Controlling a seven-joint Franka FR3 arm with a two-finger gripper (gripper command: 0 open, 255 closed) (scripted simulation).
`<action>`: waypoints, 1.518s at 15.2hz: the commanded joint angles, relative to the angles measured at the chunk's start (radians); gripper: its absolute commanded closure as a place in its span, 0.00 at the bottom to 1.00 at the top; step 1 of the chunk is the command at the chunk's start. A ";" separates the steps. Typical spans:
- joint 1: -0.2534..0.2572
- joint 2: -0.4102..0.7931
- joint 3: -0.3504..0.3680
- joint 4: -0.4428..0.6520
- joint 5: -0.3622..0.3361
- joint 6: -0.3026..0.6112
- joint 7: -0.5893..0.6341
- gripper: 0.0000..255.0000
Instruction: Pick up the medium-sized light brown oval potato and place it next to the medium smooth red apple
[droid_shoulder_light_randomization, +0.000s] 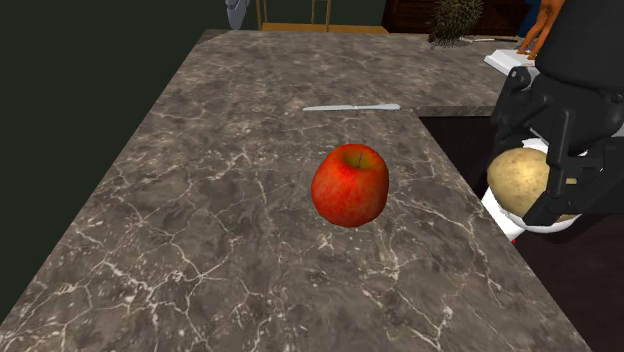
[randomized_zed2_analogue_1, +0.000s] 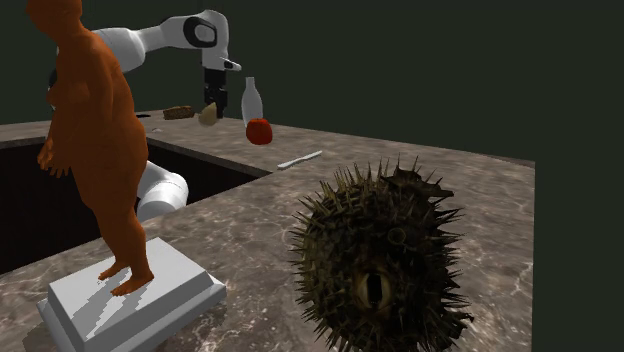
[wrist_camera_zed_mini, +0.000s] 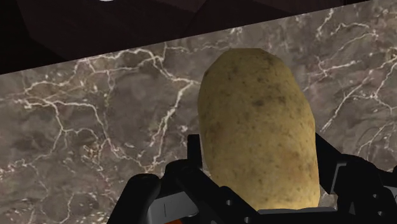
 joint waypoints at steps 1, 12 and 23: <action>0.004 -0.015 0.004 -0.039 0.006 0.025 -0.008 1.00; 0.027 -0.086 0.030 -0.226 0.040 0.143 -0.044 1.00; 0.033 -0.101 0.040 -0.273 0.050 0.176 -0.052 1.00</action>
